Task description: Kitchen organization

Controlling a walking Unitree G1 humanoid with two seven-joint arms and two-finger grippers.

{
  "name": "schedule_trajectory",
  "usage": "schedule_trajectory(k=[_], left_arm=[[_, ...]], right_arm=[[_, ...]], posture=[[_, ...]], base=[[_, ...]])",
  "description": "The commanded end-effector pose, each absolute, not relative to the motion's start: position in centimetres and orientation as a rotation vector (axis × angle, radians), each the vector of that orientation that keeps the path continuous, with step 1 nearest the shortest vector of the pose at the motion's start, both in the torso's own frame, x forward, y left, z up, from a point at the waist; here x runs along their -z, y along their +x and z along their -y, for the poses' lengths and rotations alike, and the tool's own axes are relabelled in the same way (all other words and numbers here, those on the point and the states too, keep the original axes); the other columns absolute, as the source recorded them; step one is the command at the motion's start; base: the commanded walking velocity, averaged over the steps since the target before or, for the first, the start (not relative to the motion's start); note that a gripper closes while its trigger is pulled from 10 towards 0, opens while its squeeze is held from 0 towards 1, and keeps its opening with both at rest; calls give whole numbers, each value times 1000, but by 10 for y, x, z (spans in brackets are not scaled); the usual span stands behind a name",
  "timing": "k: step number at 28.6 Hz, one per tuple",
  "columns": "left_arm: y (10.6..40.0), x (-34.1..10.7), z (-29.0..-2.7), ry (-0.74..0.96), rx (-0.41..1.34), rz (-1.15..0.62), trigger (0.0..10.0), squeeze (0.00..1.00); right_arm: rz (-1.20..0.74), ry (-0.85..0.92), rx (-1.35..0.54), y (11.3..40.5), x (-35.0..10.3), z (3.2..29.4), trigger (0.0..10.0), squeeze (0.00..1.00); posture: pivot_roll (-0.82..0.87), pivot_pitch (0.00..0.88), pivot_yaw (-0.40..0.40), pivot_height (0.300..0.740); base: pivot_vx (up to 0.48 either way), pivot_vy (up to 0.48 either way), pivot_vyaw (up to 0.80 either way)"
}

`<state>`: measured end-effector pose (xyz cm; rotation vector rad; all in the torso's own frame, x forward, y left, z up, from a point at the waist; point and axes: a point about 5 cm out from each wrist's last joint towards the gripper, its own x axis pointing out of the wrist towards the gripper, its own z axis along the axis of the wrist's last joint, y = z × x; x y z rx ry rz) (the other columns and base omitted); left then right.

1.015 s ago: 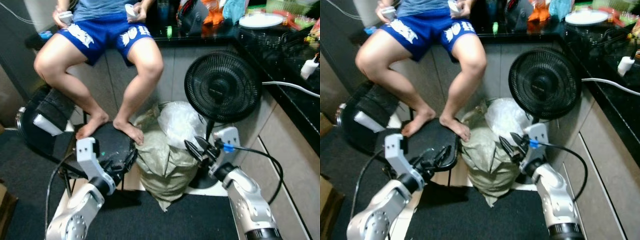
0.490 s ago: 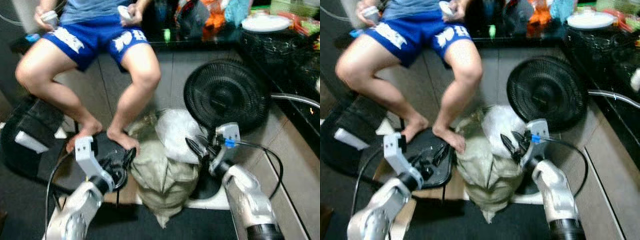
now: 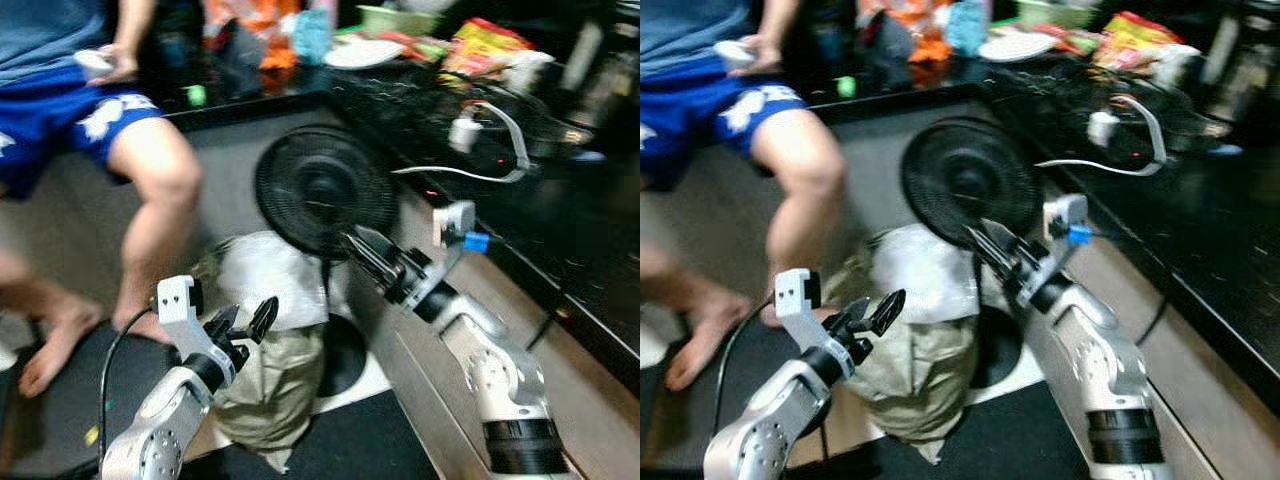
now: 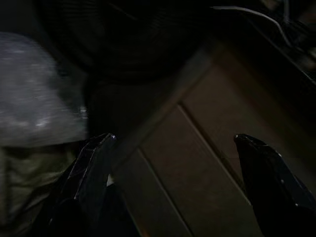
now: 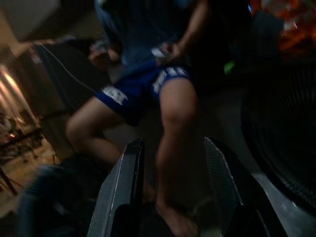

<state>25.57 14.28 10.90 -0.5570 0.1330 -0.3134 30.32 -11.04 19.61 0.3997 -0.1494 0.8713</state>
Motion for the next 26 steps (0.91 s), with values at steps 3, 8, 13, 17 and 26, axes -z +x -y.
schedule_trajectory(k=[3, 8, 13, 17, 26], left_arm=[[257, -106, -145, -548, 298, -137, 10000, 0], [258, -106, -145, -534, 293, -132, 10000, 0], [259, -105, -144, -529, 290, -131, 10000, 0], [259, -105, -144, -530, 288, -132, 10000, 0], [259, -103, -143, -536, 289, -135, 10000, 0]], right_arm=[[233, 379, -989, 302, -233, 86, 10000, 0], [259, 224, -861, 321, -254, 78, 10000, 0], [264, 79, -675, 339, -268, 84, 10000, 0], [263, -12, -600, 346, -274, 87, 10000, 0], [208, -78, -452, 359, -276, 97, 10000, 0]], posture=[[78, 0, 29, 740], [86, 0, 26, 740], [88, 0, 26, 740], [90, 0, 26, 740], [88, 0, 24, 740]], base=[[0, 0, -788], [0, 0, -788], [0, 0, -788], [0, 0, -788], [0, 0, -788]])
